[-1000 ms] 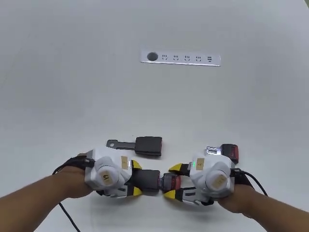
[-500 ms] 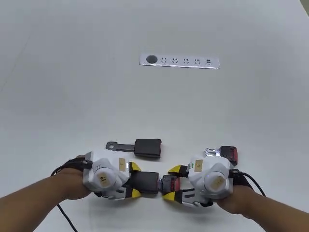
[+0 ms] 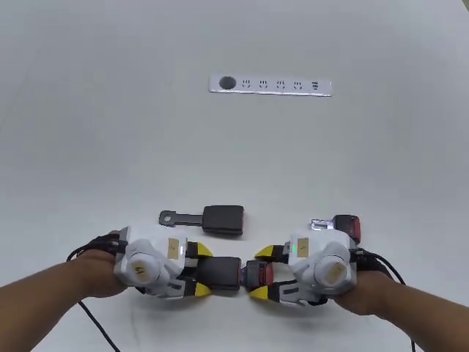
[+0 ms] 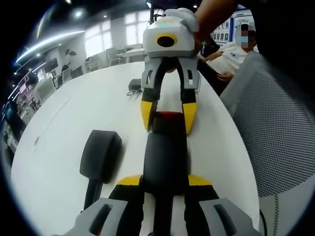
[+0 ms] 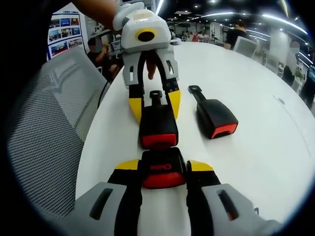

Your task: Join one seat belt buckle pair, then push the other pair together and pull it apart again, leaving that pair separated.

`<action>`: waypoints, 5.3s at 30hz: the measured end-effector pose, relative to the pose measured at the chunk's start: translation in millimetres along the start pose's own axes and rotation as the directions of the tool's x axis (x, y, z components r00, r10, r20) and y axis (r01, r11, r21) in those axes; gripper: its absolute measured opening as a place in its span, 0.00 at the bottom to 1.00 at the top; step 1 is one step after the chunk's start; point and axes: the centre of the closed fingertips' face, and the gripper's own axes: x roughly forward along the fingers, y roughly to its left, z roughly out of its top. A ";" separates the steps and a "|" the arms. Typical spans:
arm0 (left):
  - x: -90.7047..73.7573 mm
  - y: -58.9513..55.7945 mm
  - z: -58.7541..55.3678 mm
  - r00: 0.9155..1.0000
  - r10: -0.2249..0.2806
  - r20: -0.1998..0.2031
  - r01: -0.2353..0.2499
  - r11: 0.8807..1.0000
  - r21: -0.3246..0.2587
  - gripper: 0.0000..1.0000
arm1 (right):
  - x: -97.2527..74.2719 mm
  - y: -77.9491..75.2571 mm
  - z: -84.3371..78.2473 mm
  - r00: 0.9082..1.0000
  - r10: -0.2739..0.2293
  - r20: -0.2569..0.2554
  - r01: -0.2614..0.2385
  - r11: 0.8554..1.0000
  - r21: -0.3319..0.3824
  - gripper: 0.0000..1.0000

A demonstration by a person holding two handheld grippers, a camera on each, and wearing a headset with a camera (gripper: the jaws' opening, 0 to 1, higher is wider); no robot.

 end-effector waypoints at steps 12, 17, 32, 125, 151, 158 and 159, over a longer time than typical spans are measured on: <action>0.7 -1.8 1.7 0.999 -0.019 0.031 0.018 1.000 0.017 0.31 | -4.2 0.3 1.5 0.999 0.013 0.031 -0.013 1.000 0.005 0.33; 1.4 -2.5 1.5 0.999 -0.025 0.041 0.024 0.999 0.021 0.31 | -5.3 1.4 1.7 0.999 0.018 0.039 -0.018 1.000 0.004 0.33; 4.6 -3.8 -0.8 0.997 -0.044 0.057 0.042 0.999 0.029 0.31 | -8.1 2.1 -3.4 0.998 0.032 0.063 -0.034 0.999 0.026 0.33; -1.5 96.1 8.7 0.999 0.031 -0.022 -0.032 0.998 -0.058 0.61 | -120.4 -113.0 -95.0 0.992 -0.103 -0.073 0.112 0.985 0.131 0.57; 4.5 96.6 3.7 0.999 -0.005 -0.049 0.005 1.000 -0.009 0.32 | -119.1 -117.5 -104.0 0.987 -0.114 -0.112 0.119 0.992 0.043 0.35; 4.7 98.3 4.7 0.998 -0.008 -0.057 0.008 1.000 -0.004 0.32 | -111.1 -115.8 -96.5 0.988 -0.111 -0.110 0.115 0.993 0.033 0.35; 5.0 98.2 5.0 0.998 -0.006 -0.058 0.006 1.000 -0.006 0.32 | -106.7 -115.1 -93.9 0.989 -0.105 -0.108 0.108 0.994 0.024 0.35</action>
